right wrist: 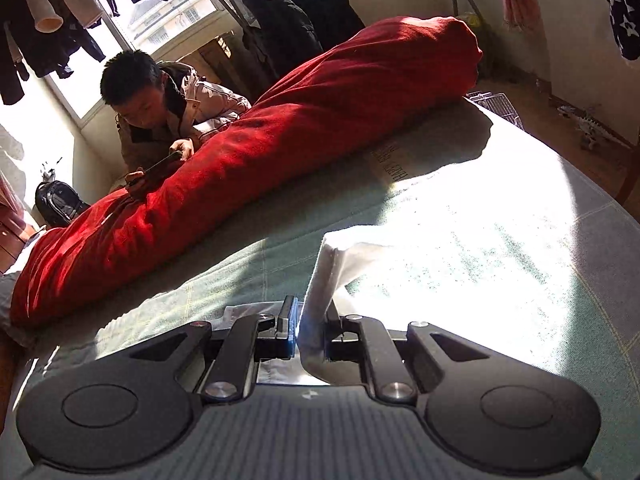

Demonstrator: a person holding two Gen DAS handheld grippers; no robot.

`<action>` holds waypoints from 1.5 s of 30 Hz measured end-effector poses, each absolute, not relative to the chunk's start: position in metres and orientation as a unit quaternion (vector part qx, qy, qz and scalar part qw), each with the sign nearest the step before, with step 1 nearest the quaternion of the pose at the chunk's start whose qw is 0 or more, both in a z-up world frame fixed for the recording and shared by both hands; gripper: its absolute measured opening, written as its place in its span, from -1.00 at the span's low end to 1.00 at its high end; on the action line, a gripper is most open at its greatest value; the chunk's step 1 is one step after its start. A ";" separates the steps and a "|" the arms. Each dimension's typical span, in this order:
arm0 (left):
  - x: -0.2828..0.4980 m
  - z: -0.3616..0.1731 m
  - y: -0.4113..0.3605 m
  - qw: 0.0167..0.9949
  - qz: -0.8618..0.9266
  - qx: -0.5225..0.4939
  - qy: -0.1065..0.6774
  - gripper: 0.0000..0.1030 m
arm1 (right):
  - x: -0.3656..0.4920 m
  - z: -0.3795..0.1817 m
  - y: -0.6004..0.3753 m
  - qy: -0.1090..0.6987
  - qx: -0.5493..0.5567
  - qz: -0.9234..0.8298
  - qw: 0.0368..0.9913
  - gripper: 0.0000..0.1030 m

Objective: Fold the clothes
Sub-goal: 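Carry the held sleeve across the shirt body with the right gripper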

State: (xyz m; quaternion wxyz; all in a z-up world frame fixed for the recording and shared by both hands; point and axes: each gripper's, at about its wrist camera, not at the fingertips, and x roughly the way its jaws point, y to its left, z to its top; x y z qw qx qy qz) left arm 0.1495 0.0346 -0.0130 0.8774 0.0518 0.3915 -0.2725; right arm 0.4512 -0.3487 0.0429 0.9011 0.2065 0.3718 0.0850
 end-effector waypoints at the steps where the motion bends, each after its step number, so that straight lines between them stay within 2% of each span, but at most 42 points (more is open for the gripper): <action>1: 0.149 -0.013 0.038 0.877 -0.274 0.052 0.392 0.99 | 0.453 0.043 -0.341 0.374 0.202 0.088 0.901 -0.74; 16: 0.146 -0.012 0.055 0.852 -0.301 0.113 0.413 0.99 | 0.464 0.029 -0.213 0.374 0.098 0.117 0.915 -0.74; 32: 0.142 -0.021 0.056 0.839 -0.308 0.119 0.432 0.99 | 0.448 -0.015 -0.078 0.364 -0.039 0.154 0.918 -0.74; 45: 0.140 -0.024 0.060 0.839 -0.307 0.107 0.437 0.99 | 0.428 -0.023 -0.013 0.340 -0.090 0.200 0.915 -0.74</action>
